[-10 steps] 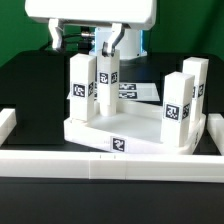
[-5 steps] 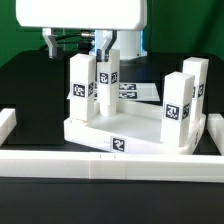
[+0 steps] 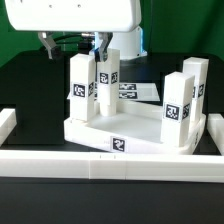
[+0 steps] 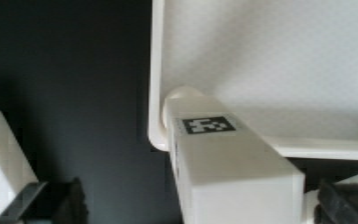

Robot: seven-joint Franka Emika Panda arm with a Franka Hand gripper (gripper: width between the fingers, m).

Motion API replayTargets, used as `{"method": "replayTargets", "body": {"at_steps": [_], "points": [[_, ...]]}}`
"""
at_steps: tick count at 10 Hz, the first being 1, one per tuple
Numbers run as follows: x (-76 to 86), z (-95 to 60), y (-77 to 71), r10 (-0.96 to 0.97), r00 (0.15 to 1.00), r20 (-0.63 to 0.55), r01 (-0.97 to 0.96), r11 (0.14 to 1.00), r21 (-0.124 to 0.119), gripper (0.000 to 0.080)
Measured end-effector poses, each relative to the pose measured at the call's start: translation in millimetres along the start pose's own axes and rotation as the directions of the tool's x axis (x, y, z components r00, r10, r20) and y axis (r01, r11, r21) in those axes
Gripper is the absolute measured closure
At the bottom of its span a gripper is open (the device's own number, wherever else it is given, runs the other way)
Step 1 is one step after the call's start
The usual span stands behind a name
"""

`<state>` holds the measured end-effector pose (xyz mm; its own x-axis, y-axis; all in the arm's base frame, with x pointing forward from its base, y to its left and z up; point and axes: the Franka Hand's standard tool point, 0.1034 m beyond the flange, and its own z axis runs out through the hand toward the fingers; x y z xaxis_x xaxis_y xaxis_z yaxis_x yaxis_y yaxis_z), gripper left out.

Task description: Assemble desk

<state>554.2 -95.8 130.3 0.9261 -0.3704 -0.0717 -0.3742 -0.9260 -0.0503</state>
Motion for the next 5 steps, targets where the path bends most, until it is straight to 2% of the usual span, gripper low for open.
{"method": "replayTargets", "body": {"at_steps": [4, 5], "points": [[-1.1, 6.7, -4.0, -0.011, 1.000, 0.004, 0.011, 1.000, -0.008, 0.0175], [-1.3, 8.0, -5.7, -0.015, 1.000, 0.000, 0.015, 1.000, -0.010, 0.0375]]}}
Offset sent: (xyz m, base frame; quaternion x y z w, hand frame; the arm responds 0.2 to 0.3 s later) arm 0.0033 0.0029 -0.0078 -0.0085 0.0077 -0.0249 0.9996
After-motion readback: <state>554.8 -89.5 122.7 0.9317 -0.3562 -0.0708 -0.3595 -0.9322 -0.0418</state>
